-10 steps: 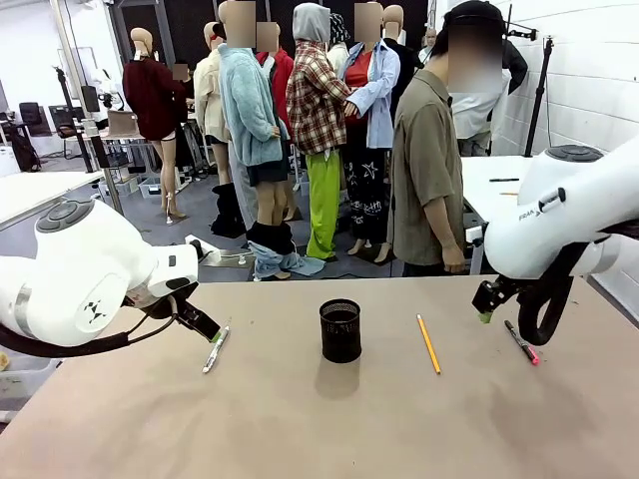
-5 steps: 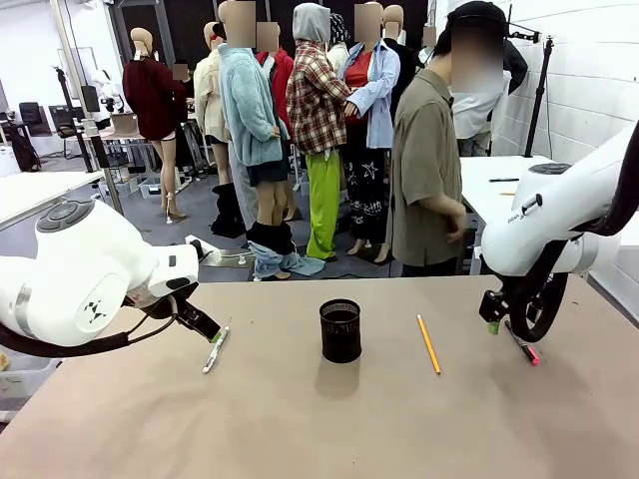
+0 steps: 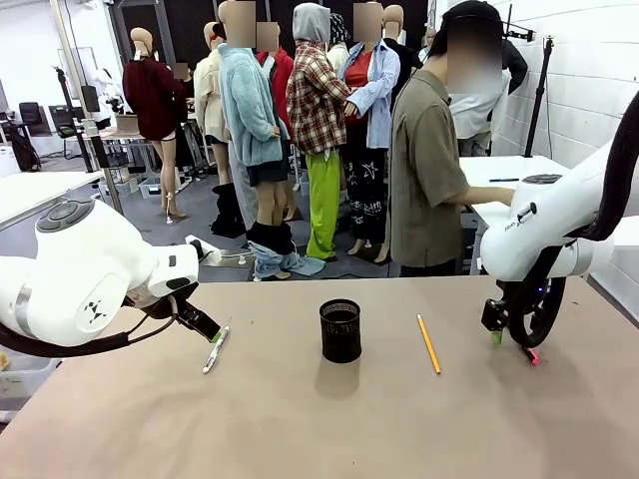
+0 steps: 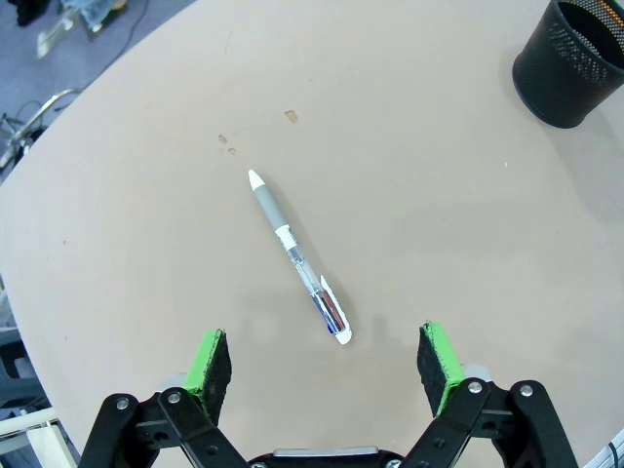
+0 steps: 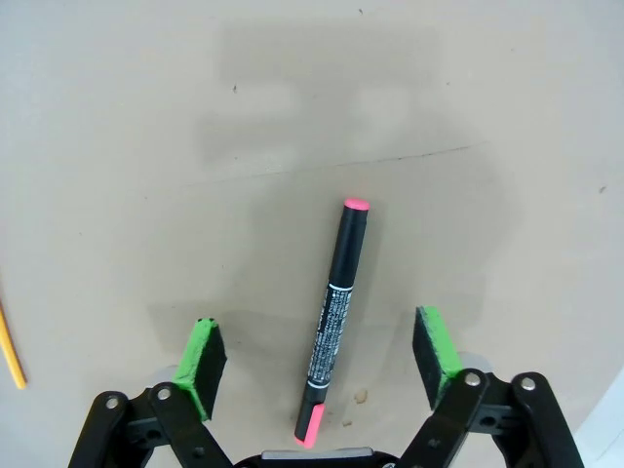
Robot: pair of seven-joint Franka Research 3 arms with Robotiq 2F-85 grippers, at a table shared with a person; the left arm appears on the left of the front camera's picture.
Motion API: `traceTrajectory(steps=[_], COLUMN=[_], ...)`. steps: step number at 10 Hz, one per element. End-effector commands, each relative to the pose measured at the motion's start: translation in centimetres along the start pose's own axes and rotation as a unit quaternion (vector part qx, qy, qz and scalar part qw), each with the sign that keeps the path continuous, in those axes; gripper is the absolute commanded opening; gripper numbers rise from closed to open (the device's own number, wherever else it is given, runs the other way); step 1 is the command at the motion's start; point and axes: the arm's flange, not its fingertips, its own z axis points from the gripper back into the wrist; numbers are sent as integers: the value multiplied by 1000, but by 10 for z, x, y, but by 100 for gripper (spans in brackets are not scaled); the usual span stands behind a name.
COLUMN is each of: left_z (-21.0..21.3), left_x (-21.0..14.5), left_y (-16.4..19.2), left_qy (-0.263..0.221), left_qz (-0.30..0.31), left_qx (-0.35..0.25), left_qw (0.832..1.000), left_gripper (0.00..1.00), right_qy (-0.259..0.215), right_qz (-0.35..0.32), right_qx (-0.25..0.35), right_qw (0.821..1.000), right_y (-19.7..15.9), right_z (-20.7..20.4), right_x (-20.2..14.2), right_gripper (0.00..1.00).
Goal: Place the pens into the pen holder.
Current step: Pick up a writing instrument from the table and place it into the Pen holder.
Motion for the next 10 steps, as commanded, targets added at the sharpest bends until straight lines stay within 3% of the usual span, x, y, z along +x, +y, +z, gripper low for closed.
traceTrajectory(steps=[1,4,5,10], left_z=[1,1,1,1], left_x=[0,0,0,0], left_y=[1,1,1,1], left_qy=[-1,-1,-1,-1], left_qz=[2,2,2,2], left_qx=[0,0,0,0], left_qw=[1000,1000,1000,1000], left_gripper=[100,100,100,100], right_qy=[15,34,37,22], right_qz=[3,14,15,71], right_qx=[-2,-12,-11,7], right_qw=[1000,999,999,997], right_y=[-4,-4,-4,8], right_z=[0,3,4,27], right_x=[2,1,1,-10], right_gripper=[63,6,0,0])
